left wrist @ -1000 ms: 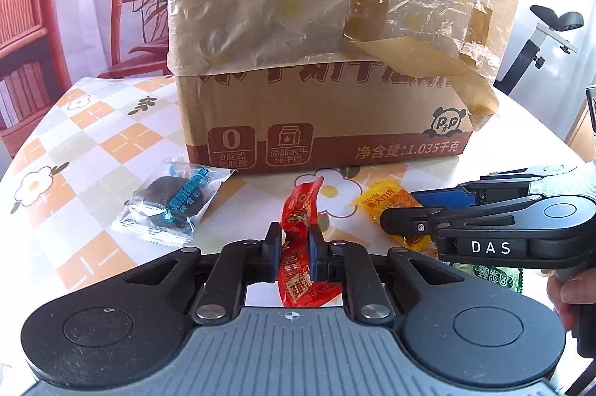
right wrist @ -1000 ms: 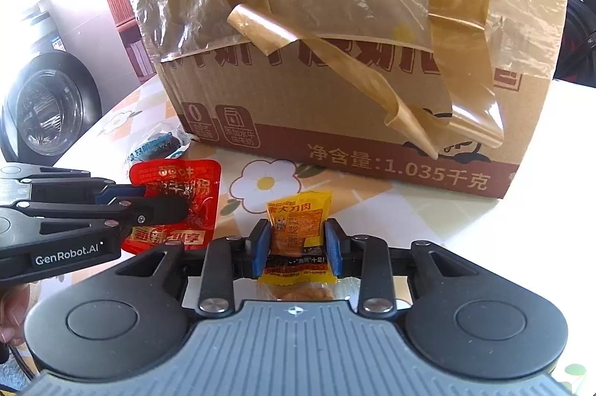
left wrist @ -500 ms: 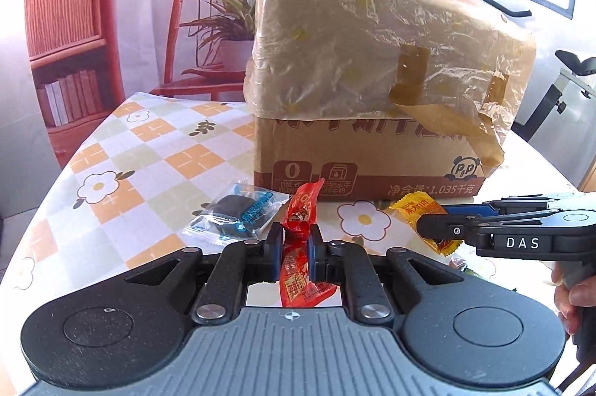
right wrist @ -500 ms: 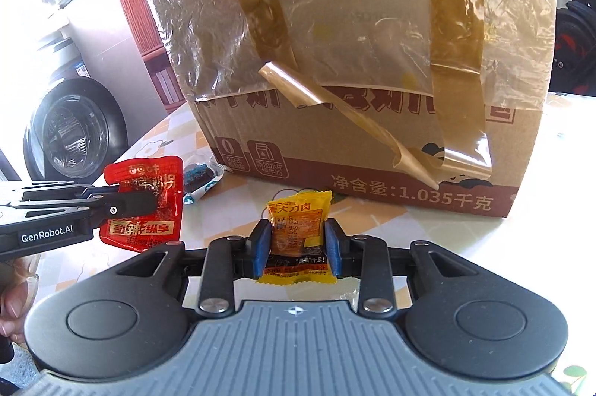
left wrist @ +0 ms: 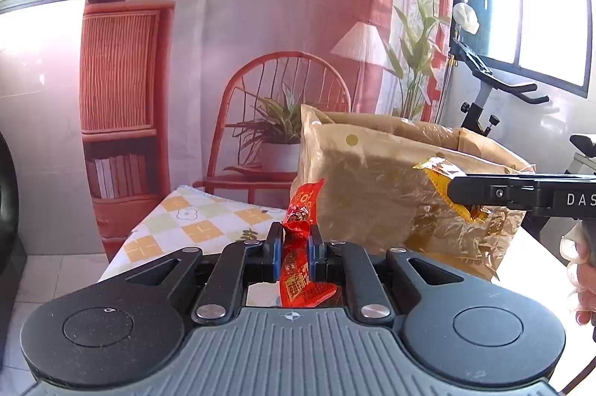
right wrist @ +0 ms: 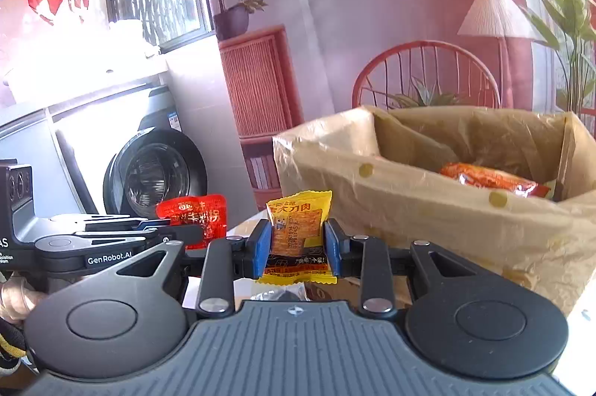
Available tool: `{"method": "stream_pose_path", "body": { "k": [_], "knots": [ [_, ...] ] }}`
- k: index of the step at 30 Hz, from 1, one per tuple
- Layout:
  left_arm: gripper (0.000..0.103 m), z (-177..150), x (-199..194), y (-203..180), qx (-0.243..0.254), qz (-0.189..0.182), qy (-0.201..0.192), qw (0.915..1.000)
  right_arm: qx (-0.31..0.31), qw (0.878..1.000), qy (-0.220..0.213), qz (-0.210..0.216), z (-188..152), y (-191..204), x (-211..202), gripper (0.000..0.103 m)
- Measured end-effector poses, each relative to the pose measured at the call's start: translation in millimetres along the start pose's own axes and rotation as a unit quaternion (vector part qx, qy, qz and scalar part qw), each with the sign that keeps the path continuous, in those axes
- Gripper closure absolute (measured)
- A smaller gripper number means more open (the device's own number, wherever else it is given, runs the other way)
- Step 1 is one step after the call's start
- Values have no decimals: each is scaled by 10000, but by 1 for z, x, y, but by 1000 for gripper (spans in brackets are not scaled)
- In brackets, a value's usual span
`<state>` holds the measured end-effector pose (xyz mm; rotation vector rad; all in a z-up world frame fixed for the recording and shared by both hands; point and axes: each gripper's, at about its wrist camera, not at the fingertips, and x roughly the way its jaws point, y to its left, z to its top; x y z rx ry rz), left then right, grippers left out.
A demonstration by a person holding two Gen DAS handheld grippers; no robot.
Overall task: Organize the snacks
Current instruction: 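Carry both held snacks over the lined box and open both grippers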
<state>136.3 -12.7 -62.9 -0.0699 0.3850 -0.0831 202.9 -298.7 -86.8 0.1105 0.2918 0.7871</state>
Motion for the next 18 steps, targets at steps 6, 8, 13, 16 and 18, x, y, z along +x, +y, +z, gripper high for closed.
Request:
{"method": "stream_pose_path", "body": {
  "k": [6,8,13,16,18],
  "knots": [
    [89,40,3,-16,189,-143,-410,9989,-137,9975,-418,-552,34,-18,-7,70],
    [89,55,7,-23,301,-274,-541,9977,-3,9946,-526,-893,39,-32,-10,70],
    [89,88,33,-50,729,-669,-688,9927,226,9862,-383,-1594,38,-66,-2,70],
    [89,96,61,-67,727,-857,-512,9923,264,9803,-239,-1942,35,-81,3,70],
    [89,99,80,-76,767,-889,-378,9924,337,9773,-174,-2083,33,-88,6,70]
  ]
}}
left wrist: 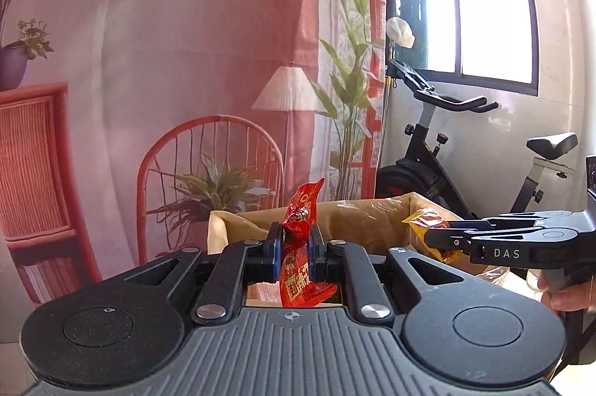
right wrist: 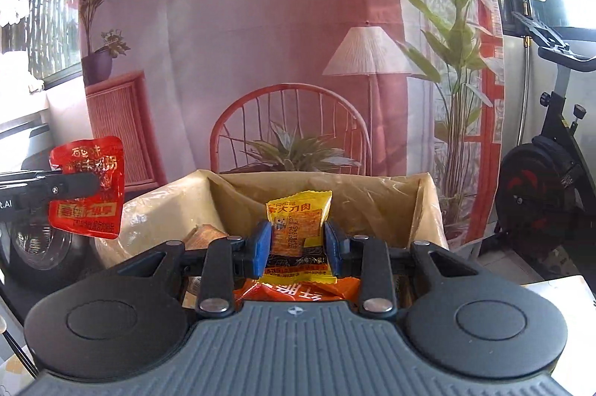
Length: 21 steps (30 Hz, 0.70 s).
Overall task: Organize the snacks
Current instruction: 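Carry both held snacks over the lined box and open both grippers, then withdraw both grippers from the box back toward the remaining snacks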
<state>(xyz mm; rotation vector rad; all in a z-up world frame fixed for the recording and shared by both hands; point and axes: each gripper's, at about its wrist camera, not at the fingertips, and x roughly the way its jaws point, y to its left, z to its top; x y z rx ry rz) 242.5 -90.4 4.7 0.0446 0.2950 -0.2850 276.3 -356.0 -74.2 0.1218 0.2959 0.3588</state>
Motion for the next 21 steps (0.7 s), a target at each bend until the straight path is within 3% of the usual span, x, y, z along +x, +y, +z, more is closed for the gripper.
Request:
{"method": "stream_pose_path", "body": {
  "k": [7,9,11,21],
  "knots": [
    [87,1,58,-10,139,39,478,9987,13,9985,399,-376,-7,-12,12,66],
    [76,0,61,-10,205,95,541,9983,51,9985,358,-403,-8,-13,7,64],
    [63,-1,59,-5,235,127,510,9983,77,9988,328,-357,-8,-13,2,60],
    [52,-9,18,32,-69,192,718,9972,178,9993,161,291,-13,5,-32,59]
  ]
}}
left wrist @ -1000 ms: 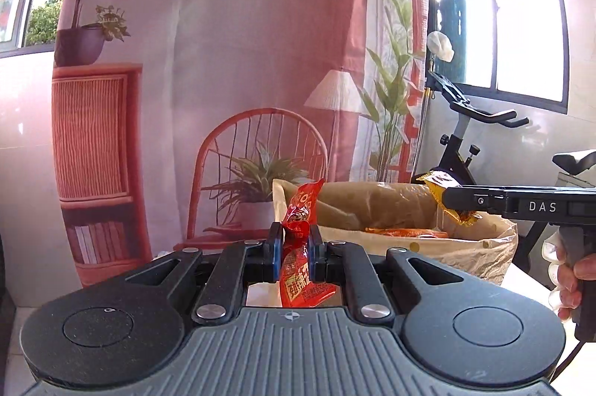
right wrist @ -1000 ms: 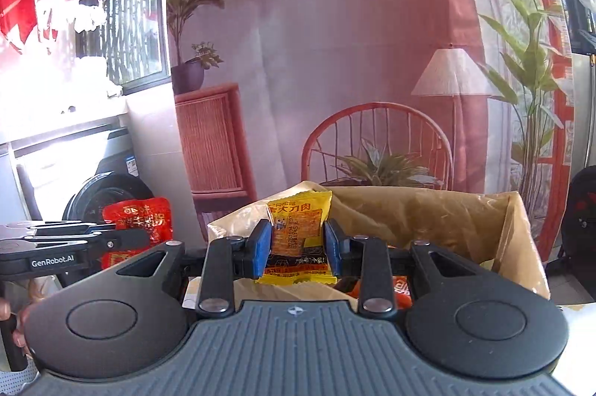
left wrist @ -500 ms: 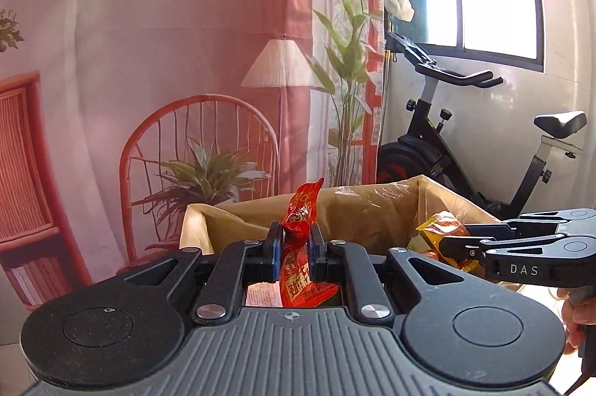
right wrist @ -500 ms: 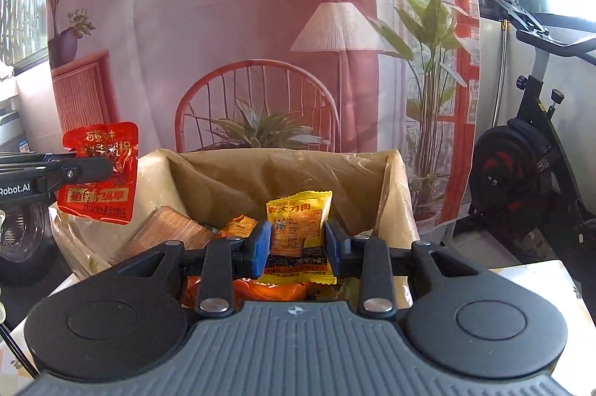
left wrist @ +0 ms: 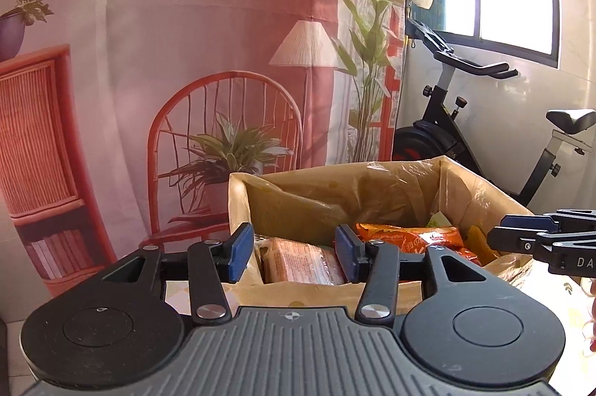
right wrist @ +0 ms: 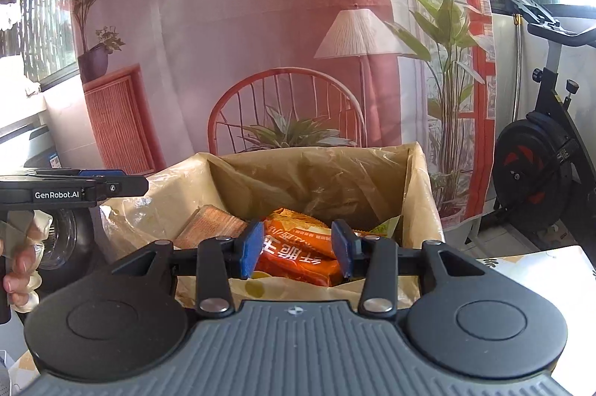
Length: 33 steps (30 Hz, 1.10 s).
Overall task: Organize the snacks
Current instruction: 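Withdraw both grippers from the box back toward the remaining snacks, then grasp the small clear cookie packet with right gripper while left grasps the blue-printed dark snack packet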
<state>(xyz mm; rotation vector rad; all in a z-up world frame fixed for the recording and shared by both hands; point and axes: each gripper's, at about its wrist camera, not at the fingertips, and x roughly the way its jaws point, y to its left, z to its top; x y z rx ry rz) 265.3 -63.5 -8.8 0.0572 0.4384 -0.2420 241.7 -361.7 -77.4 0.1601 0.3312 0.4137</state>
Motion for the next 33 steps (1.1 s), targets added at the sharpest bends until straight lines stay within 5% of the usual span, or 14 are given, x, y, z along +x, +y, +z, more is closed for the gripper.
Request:
{"method": "stream_pose_path", "body": {
  "k": [16,24,29,33],
  "knots": [
    [45,-69,-53,46,-415,270,621,9968,43,9979,289,573,-36,32,-27,57],
    [41,-93,-49,47,-550,155,738,9956,448,9863,1421,702,-89,35,-9,57],
    [41,-106,-48,41,-454,148,777,9958,863,9643,2443,541,-125,28,17,57],
    [41,-112,-47,41,-504,133,808,9954,1174,9516,2818,365,-141,19,26,57]
  ]
}}
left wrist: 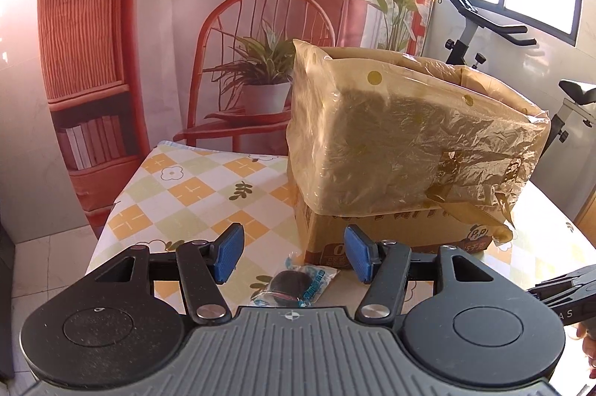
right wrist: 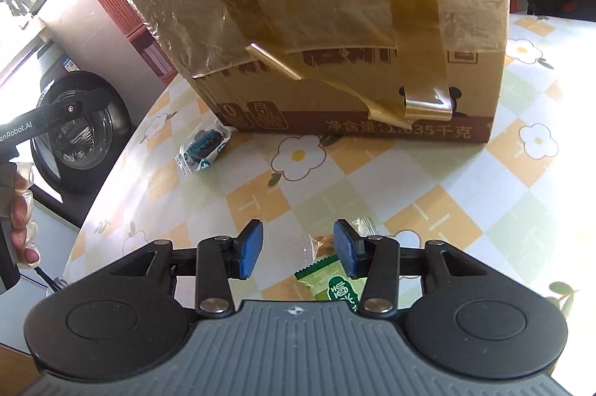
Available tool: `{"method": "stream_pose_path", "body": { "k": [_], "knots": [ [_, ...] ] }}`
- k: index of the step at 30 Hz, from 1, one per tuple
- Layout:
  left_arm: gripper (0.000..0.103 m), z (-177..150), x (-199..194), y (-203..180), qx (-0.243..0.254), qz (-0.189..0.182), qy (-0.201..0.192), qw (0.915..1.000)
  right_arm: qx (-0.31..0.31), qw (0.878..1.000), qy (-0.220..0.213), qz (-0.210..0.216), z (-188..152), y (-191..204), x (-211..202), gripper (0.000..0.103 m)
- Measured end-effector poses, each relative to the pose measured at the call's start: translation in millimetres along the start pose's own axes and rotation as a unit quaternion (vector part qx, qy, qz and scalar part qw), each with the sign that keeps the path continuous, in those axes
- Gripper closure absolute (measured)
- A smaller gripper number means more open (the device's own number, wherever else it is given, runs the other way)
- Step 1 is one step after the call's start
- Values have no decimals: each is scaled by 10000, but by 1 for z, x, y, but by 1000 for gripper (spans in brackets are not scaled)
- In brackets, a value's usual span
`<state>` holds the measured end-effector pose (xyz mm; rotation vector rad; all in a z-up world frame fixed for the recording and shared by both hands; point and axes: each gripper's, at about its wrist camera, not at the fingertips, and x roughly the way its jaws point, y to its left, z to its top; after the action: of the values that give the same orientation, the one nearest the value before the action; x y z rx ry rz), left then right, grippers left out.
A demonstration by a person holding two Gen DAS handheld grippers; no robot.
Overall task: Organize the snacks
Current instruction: 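Grasp the small clear cookie packet with right gripper while left grasps the blue-printed dark snack packet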
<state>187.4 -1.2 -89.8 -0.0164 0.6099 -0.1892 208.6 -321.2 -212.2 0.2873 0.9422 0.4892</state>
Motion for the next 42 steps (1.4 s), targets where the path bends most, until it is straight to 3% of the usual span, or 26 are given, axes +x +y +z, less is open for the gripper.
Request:
{"method": "stream_pose_path", "body": {
  "k": [9,14,19,25,36,42],
  "knots": [
    [40,-9,-2,6,-91,60,44,9999,460,9984,199,-247,1,-18,29,57],
    [40,-14,-2,5,-93,88,85,9999,-26,9996,117,-249,6,-4,41,60],
    [40,-18,-2,4,-93,111,108,9998,-558,9977,103,-363,1,9,47,82],
    [40,-24,8,2,40,95,310,9995,-868,9951,36,-466,-4,14,47,83],
    [31,-34,67,-1,495,-89,583,9970,-854,9956,-75,-374,-1,12,44,84],
    [31,-39,114,2,594,-205,927,9937,-832,9958,-102,-363,-2,12,44,84]
  ]
}}
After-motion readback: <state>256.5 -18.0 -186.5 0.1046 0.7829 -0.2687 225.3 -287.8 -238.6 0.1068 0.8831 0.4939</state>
